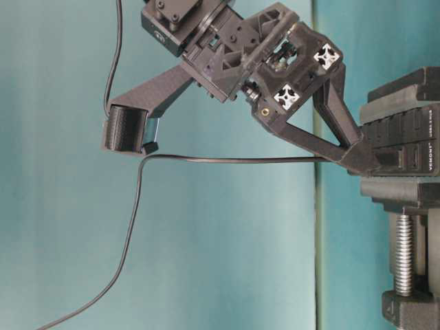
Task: Insert the USB into the second port from the front of the fixed hub.
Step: 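Push the USB plug down into the port with the right gripper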
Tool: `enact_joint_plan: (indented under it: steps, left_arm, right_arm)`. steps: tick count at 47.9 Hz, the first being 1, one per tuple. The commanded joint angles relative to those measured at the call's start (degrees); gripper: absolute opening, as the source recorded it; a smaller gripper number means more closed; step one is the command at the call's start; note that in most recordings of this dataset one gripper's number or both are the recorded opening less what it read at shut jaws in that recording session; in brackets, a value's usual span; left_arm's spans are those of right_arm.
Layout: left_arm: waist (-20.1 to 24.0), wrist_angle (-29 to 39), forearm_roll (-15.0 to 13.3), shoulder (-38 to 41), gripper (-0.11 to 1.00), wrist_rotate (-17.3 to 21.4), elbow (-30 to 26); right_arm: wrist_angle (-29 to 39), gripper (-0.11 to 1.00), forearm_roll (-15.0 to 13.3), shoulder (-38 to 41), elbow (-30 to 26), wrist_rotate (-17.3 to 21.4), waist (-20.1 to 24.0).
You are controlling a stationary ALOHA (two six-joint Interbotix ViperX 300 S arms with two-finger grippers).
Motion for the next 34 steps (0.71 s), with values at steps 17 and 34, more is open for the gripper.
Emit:
enact_joint_plan:
  steps: [17,34]
  left_arm:
    - [0.0,-0.26,0.09,0.18,0.0,-0.09,-0.53]
    - [0.0,-0.26,0.09,0.18,0.0,0.0,-0.62]
  right_arm:
    - [2.55,0.06,0.09,1.23,0.18,0.7,-0.18]
    - [3.25,0.06,0.09,1.49,-0.09,0.7,-0.09]
